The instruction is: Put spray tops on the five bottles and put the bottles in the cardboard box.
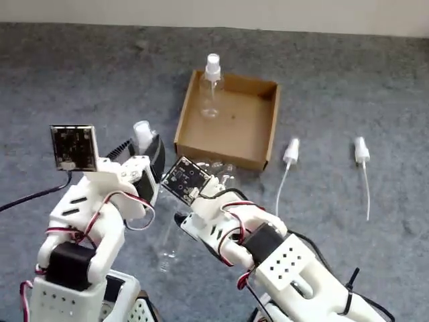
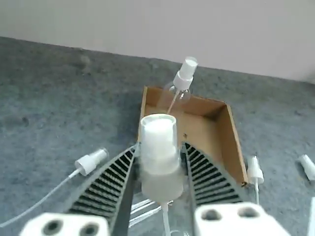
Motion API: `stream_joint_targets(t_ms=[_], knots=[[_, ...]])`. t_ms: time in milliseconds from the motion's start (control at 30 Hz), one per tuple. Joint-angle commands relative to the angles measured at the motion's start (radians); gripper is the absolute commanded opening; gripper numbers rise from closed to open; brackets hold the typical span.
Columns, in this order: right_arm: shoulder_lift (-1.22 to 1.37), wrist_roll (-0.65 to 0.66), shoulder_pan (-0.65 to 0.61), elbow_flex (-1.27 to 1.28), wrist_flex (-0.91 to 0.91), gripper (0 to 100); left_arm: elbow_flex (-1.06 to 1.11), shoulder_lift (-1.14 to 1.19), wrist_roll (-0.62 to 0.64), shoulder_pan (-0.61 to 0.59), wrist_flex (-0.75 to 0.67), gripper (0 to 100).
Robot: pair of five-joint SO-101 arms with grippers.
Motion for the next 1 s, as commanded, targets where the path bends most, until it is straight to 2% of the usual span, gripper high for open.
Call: stream_joint_targets(t_ms=[0,133,367,700,800,967], knots=[[-0.027,-0.012,-0.004,-0.022,-0.097,0.3,0.030,-0.005,-0.014,0.021,0.003,0],[-0.027,-0.158,0.007,-0.019,-0.302,0.3,0.073,-0.005,-0.014,0.024,0.003,0],[-0.027,-0.275,0.090,-0.022,-0.401,0.3,0.087,-0.007,-0.014,0.033,0.009,0],[-0.025,-0.285,0.101,-0.013,-0.449,0.3,0.124,-0.007,-0.109,0.082,0.005,1],[-0.025,-0.285,0.124,-0.013,-0.447,0.3,0.122,-0.007,-0.166,0.061,0.006,7],[-0.025,-0.285,0.234,-0.019,-0.447,0.3,0.076,-0.053,-0.207,-0.024,0.018,20]])
